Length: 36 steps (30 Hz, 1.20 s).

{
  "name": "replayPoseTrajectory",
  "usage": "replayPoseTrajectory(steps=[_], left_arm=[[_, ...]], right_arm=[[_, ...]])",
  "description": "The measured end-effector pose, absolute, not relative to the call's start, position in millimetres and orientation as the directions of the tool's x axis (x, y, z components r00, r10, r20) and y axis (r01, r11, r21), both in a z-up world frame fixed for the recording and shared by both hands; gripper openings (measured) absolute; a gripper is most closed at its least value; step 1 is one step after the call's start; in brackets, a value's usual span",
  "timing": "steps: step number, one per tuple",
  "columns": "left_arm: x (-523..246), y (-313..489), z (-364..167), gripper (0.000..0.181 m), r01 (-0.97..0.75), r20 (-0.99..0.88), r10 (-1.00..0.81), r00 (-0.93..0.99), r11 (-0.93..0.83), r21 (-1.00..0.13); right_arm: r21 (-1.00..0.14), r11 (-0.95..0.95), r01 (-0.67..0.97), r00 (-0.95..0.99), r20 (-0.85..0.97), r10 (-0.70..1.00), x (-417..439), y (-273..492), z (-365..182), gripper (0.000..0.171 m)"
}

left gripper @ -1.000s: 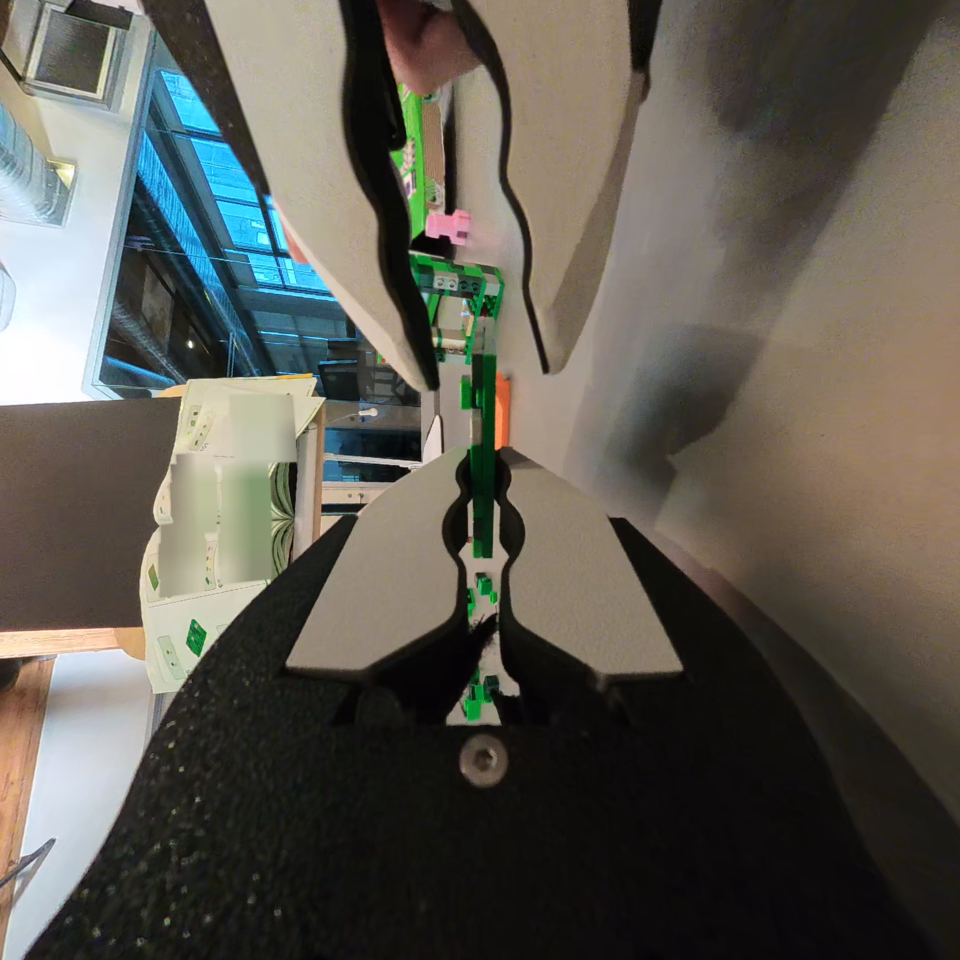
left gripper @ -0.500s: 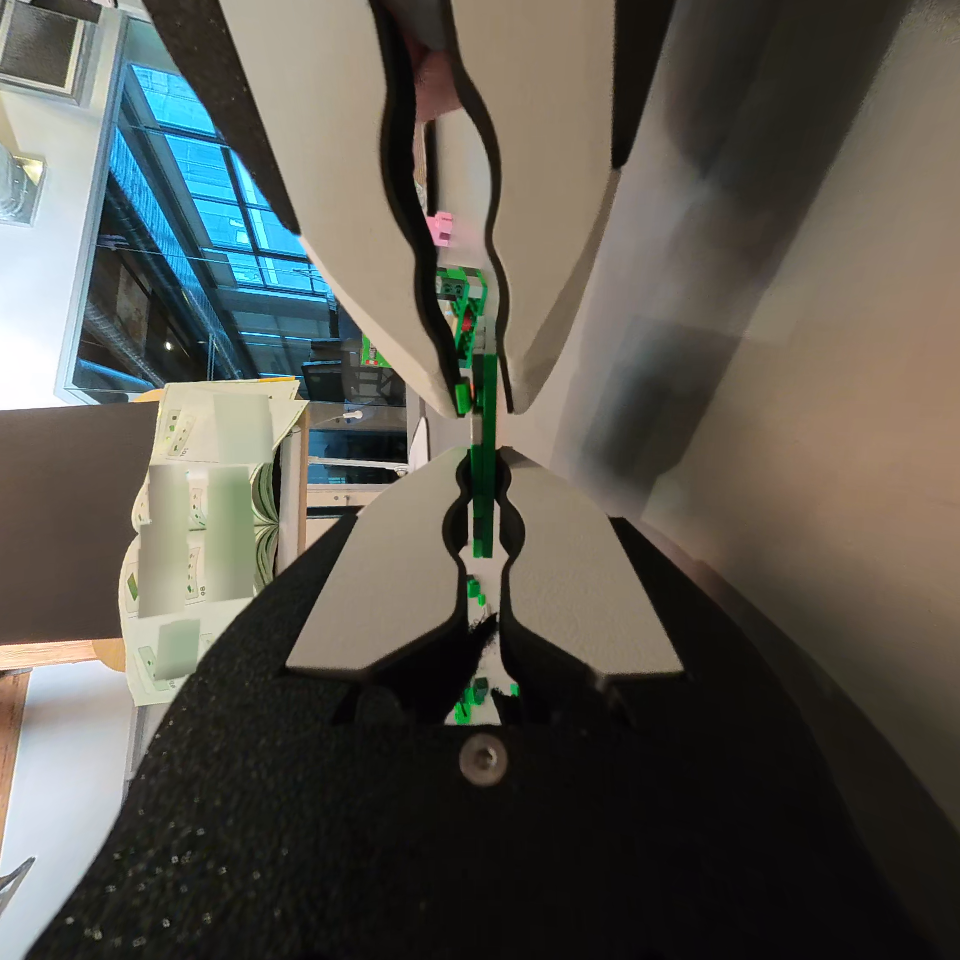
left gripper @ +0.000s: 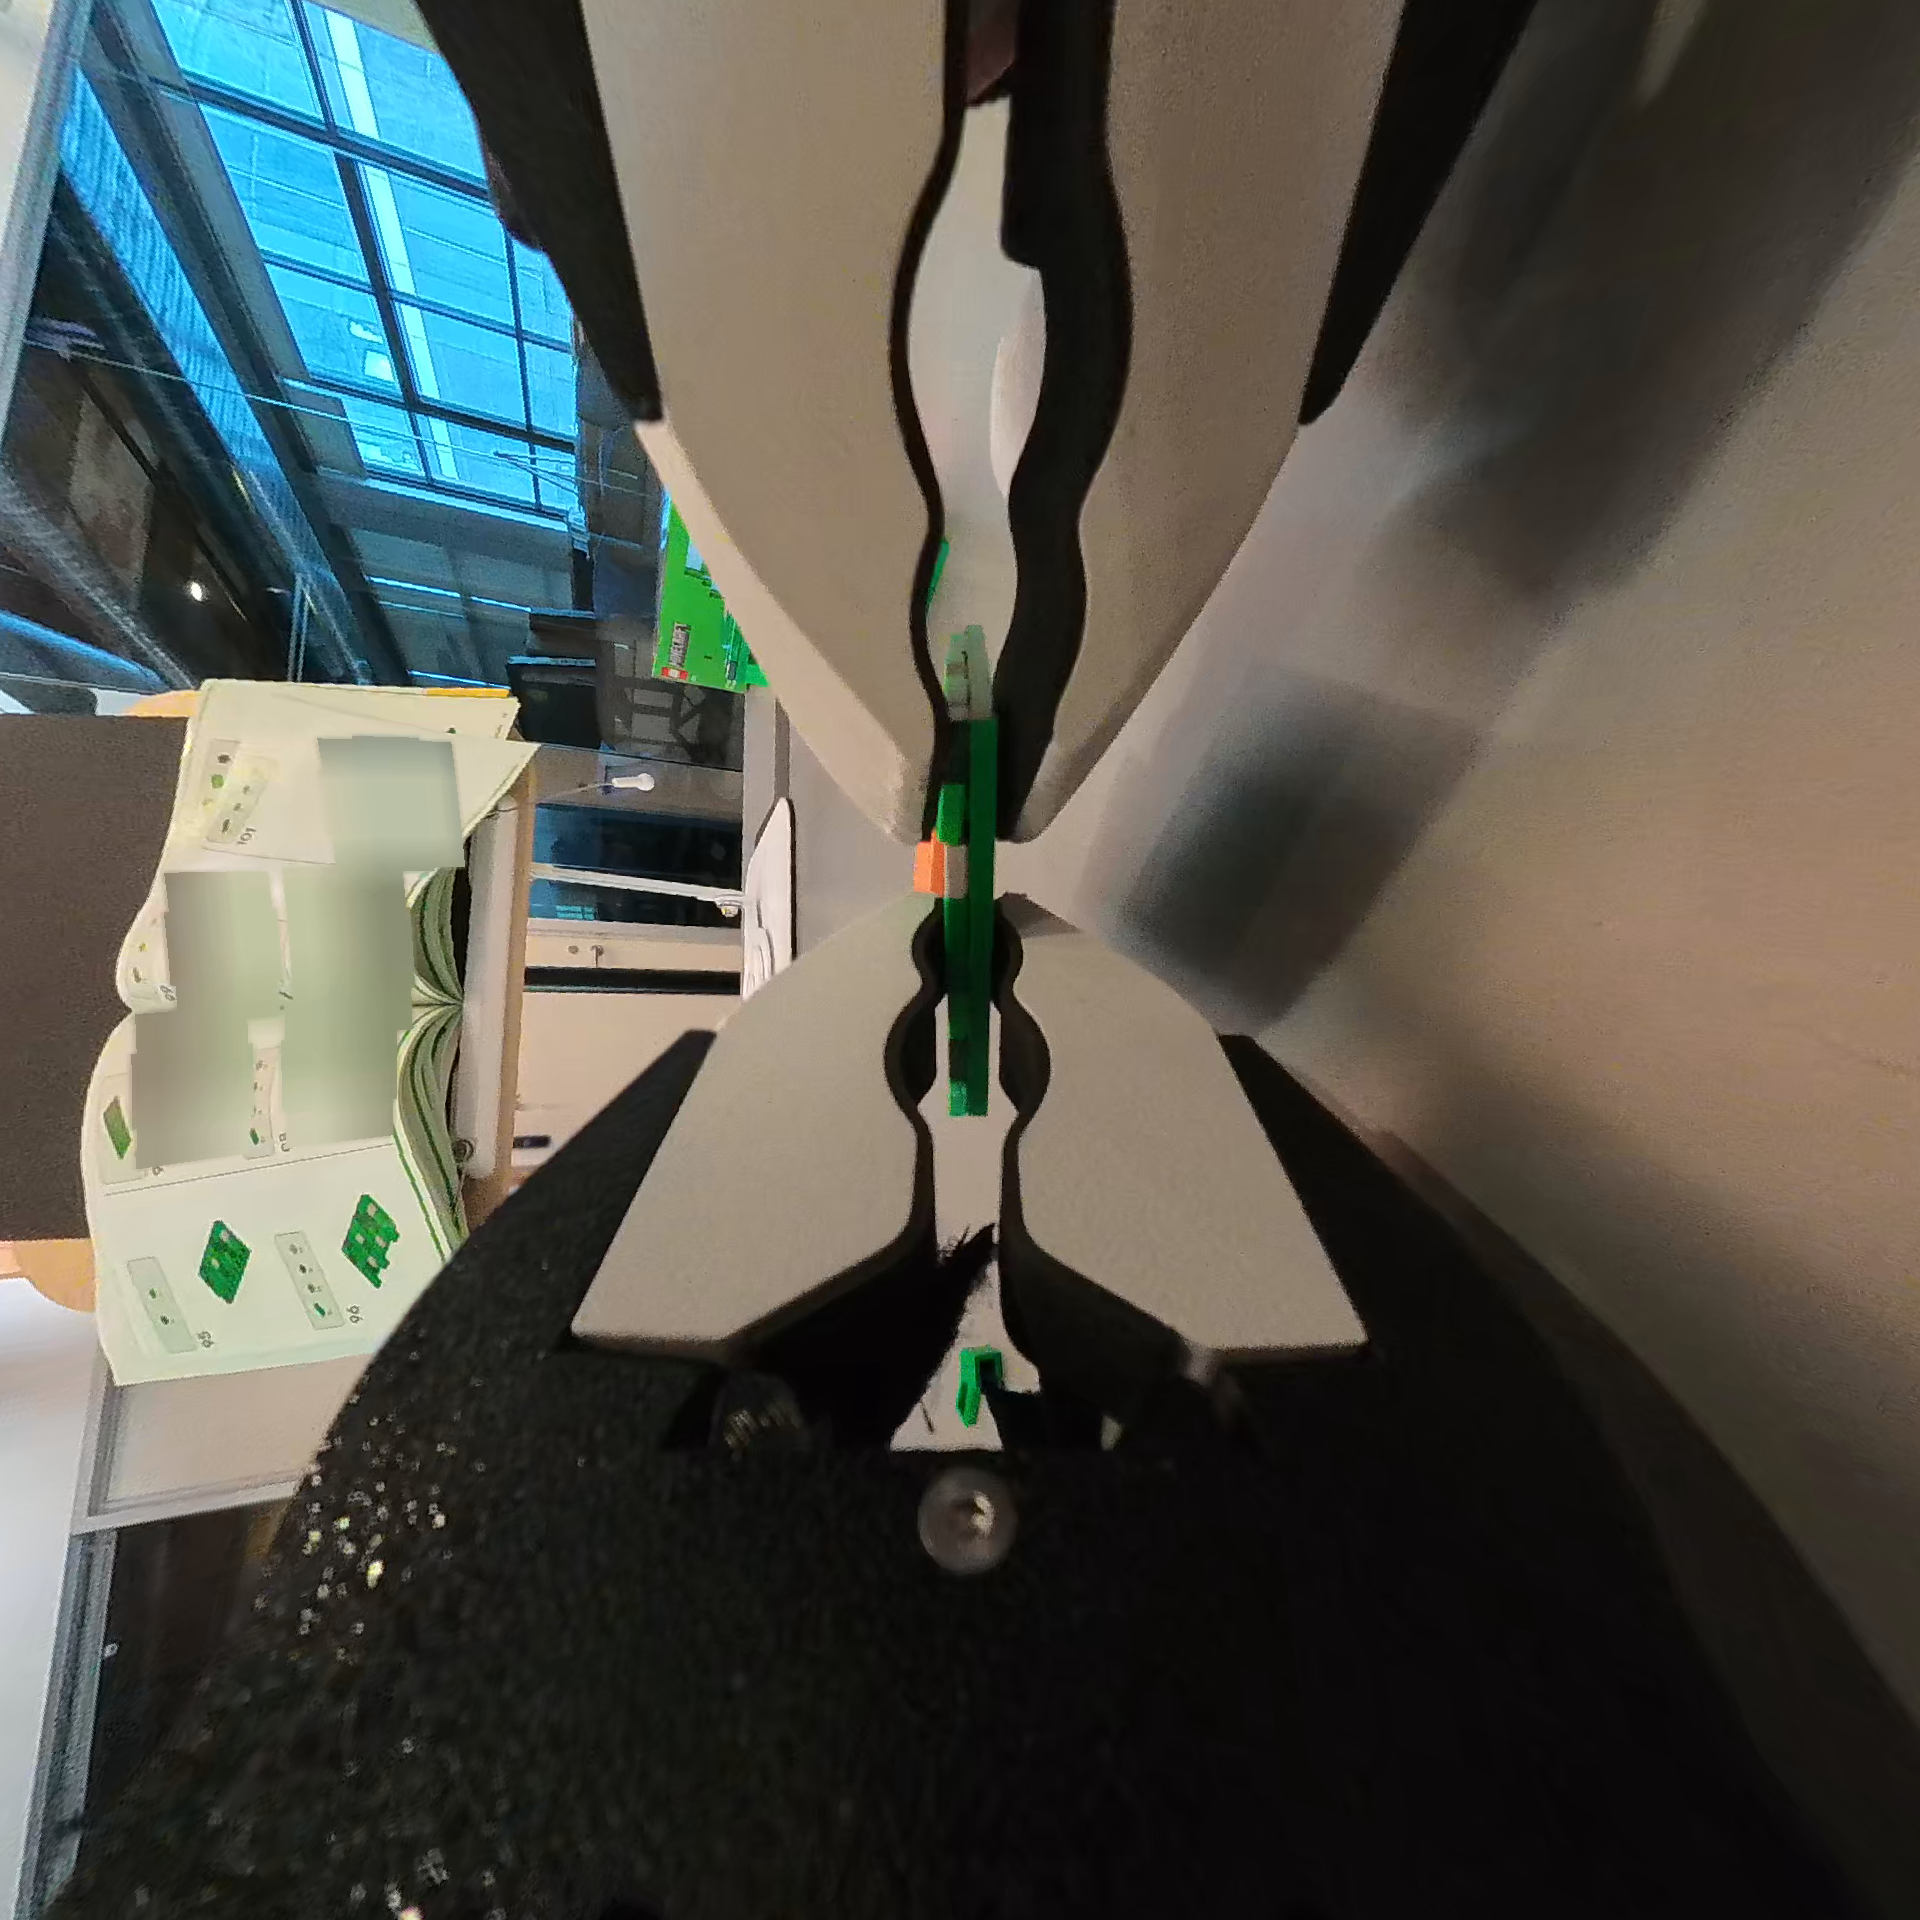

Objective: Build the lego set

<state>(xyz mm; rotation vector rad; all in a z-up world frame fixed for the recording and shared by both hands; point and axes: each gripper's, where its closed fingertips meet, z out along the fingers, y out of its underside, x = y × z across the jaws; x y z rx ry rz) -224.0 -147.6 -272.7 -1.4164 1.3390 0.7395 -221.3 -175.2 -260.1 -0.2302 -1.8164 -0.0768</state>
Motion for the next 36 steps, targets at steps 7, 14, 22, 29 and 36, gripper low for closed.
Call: replayPoseTrajectory(steps=[7,14,22,29,36], left_arm=[[-223.4,-146.9,-274.1,0.007,-0.967,-0.925,-0.336,0.177,0.118,-0.228],[-226.0,-146.1,-277.0,0.006,-0.964,-0.914,-0.355,0.194,0.106,-0.246],[-223.3,-147.5,-278.0,0.006,-0.965,-0.915,-0.359,0.183,0.113,-0.237],[-226.5,-147.9,-274.7,0.006,-0.971,-0.939,-0.311,0.147,0.137,-0.197],[-244.7,-144.0,-271.0,0.006,-0.99,-0.972,-0.225,0.073,0.101,-0.098]], right_arm=[[-0.071,0.976,0.204,-0.263,0.957,0.125,-220.6,-173.9,-263.5,0.007],[-0.184,0.963,0.195,-0.217,0.95,0.225,-224.5,-173.7,-263.7,0.008],[-0.16,0.973,0.164,-0.23,0.953,0.196,-223.5,-178.3,-264.1,0.007],[-0.399,0.909,0.125,-0.207,0.885,0.417,-220.8,-178.7,-256.7,0.026],[-0.695,0.718,-0.031,-0.009,0.719,0.695,-184.6,-133.4,-225.8,0.043]])
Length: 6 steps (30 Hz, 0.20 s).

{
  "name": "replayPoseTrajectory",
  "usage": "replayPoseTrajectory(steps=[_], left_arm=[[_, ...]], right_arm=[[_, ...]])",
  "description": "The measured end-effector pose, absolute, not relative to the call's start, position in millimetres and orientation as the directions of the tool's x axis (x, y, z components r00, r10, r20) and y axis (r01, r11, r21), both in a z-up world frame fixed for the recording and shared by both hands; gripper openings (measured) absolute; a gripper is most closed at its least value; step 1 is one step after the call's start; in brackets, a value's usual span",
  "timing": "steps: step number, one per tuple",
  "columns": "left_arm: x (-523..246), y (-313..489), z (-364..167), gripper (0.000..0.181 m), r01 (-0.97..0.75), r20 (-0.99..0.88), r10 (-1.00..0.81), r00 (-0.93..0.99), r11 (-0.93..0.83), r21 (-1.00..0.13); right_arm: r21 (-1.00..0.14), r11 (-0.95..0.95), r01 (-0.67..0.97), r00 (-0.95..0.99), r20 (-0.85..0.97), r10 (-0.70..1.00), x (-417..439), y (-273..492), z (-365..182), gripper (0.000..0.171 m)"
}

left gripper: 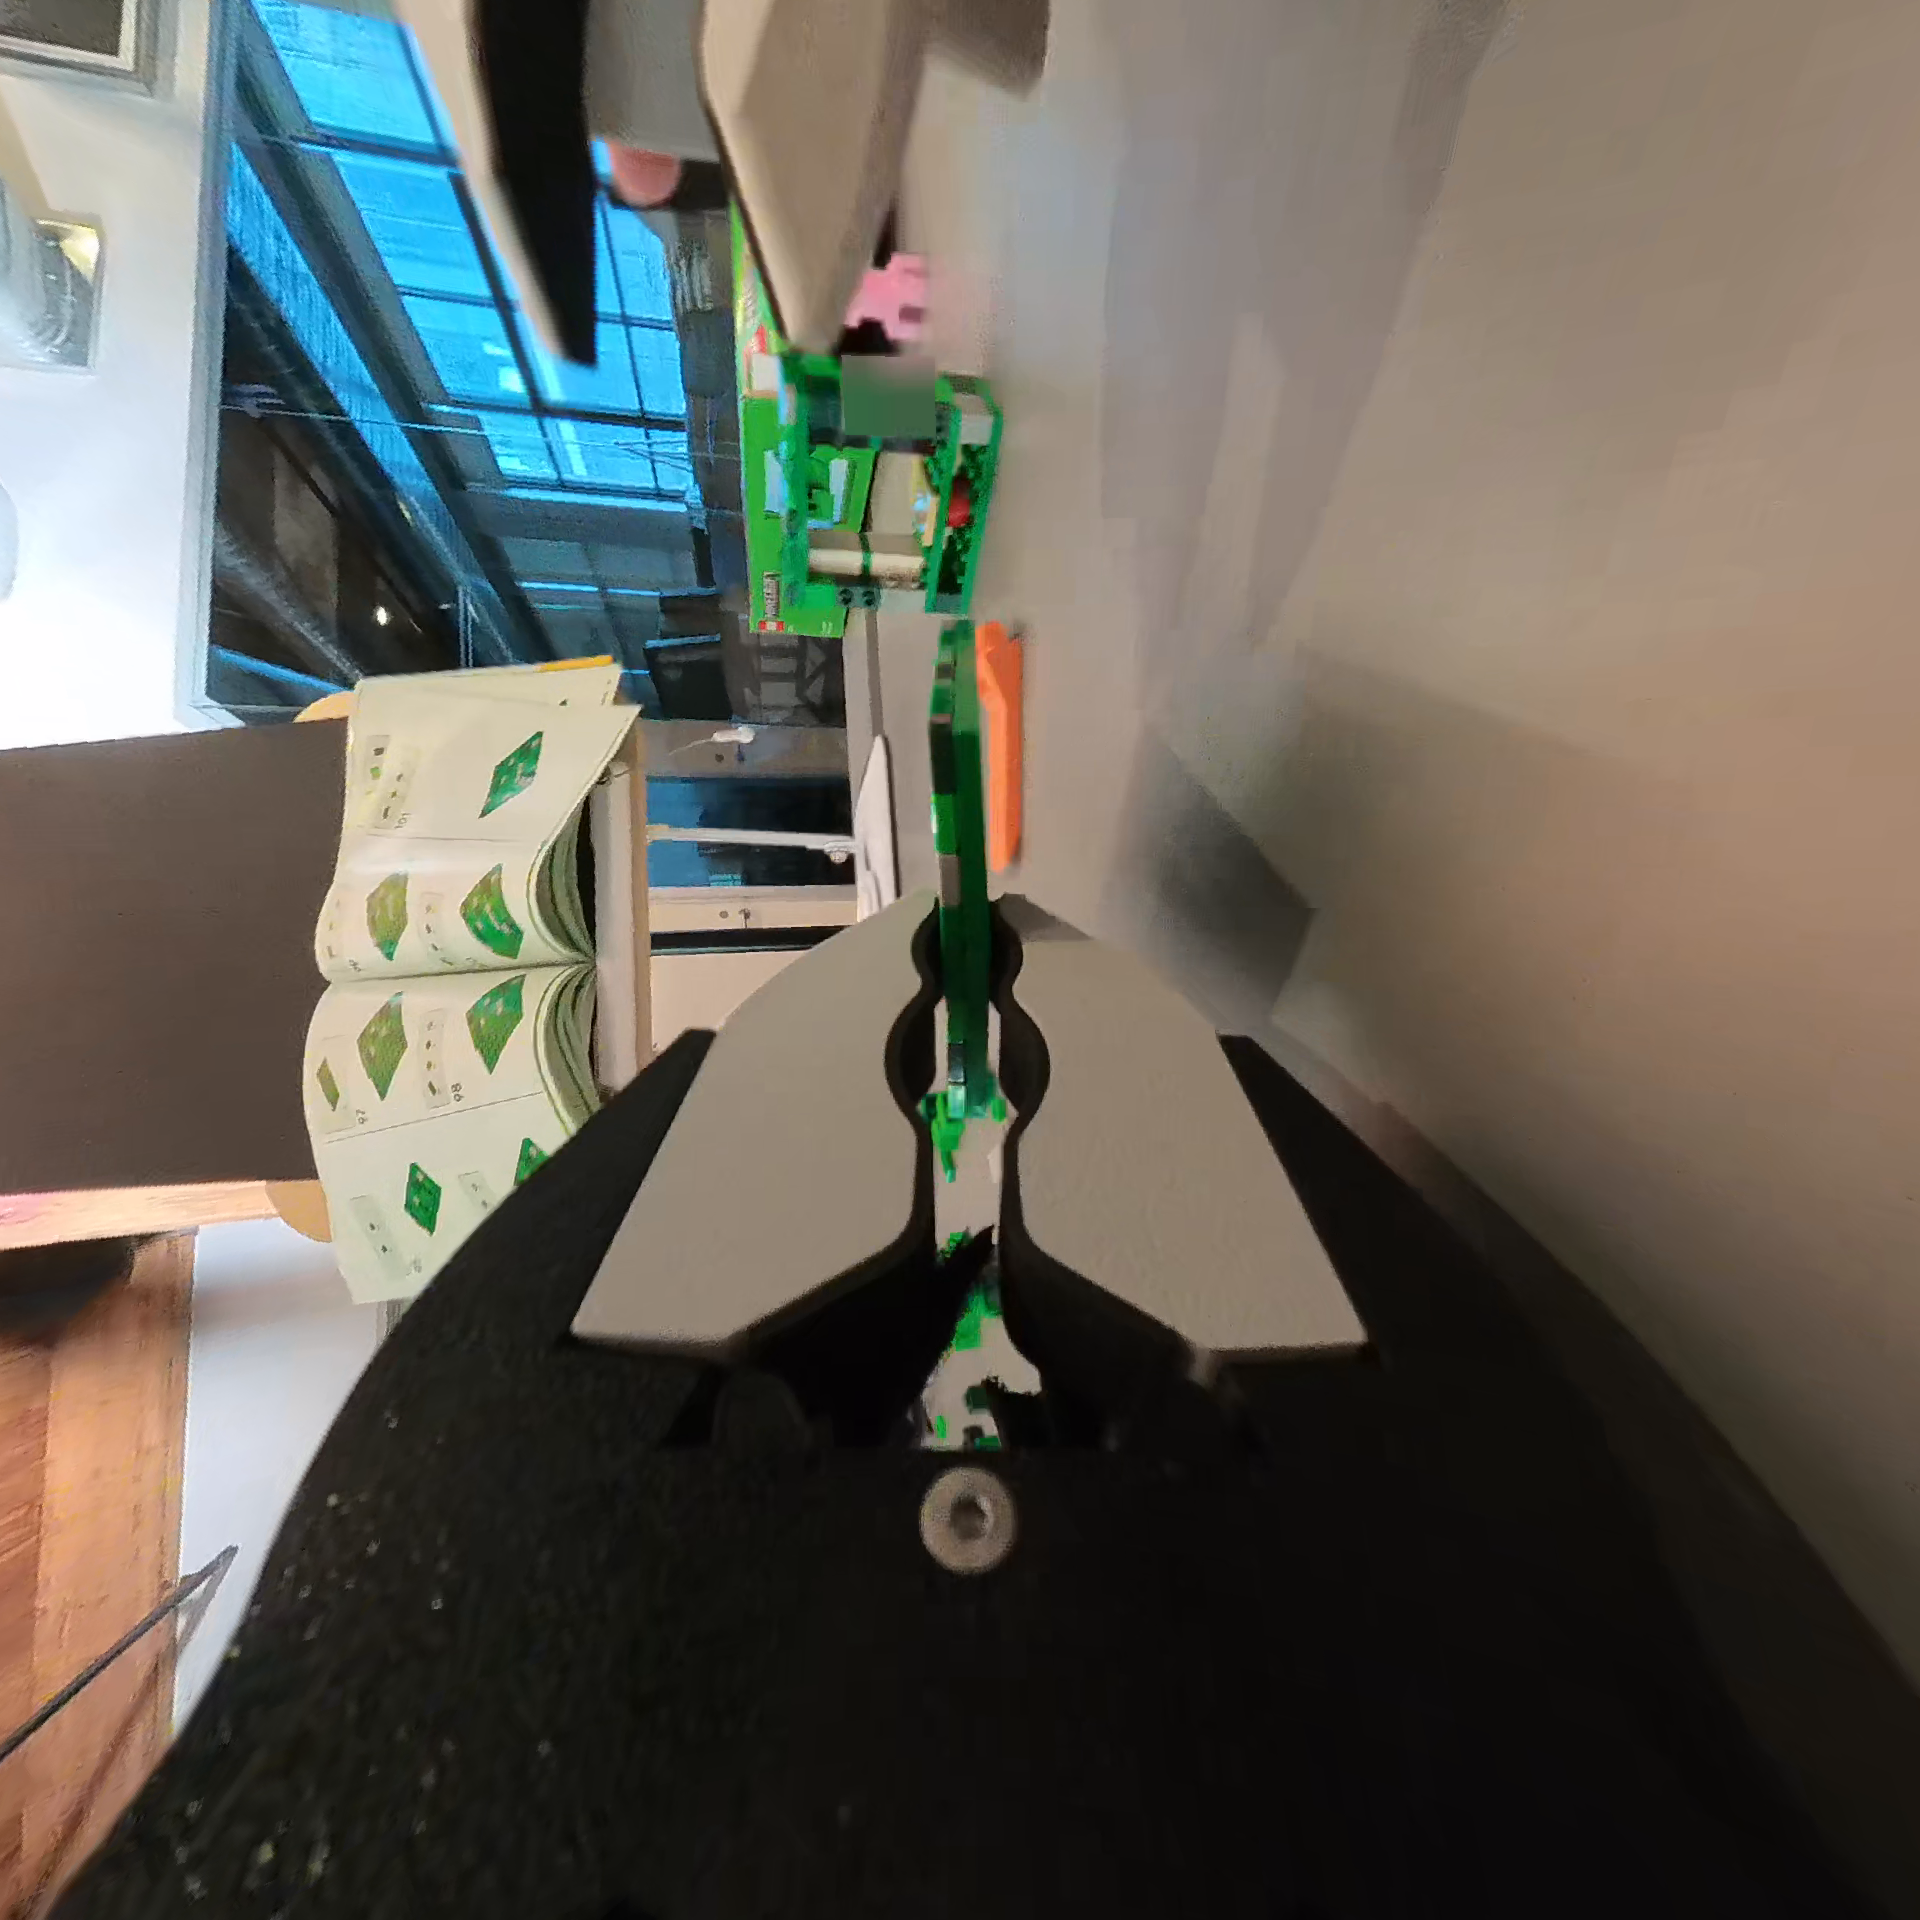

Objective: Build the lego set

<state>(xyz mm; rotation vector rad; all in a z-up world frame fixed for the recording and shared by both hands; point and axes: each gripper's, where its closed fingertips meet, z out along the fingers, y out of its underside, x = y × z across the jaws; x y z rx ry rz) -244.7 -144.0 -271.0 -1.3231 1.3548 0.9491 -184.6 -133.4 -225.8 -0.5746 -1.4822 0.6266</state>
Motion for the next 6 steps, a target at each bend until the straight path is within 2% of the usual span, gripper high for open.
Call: replayPoseTrajectory(steps=[3,6], left_arm=[[-252.9,-143.3,-265.6,0.006,-0.989,-0.975,-0.198,0.099,0.084,-0.118],[-257.1,-143.2,-263.9,0.005,-0.991,-0.978,-0.184,0.102,0.072,-0.117]], right_arm=[[-0.831,0.548,-0.096,-0.044,0.554,0.832,-180.7,-123.2,-215.2,0.042],[-0.911,0.4,-0.103,-0.071,0.408,0.91,-185.0,-111.4,-211.8,0.041]])
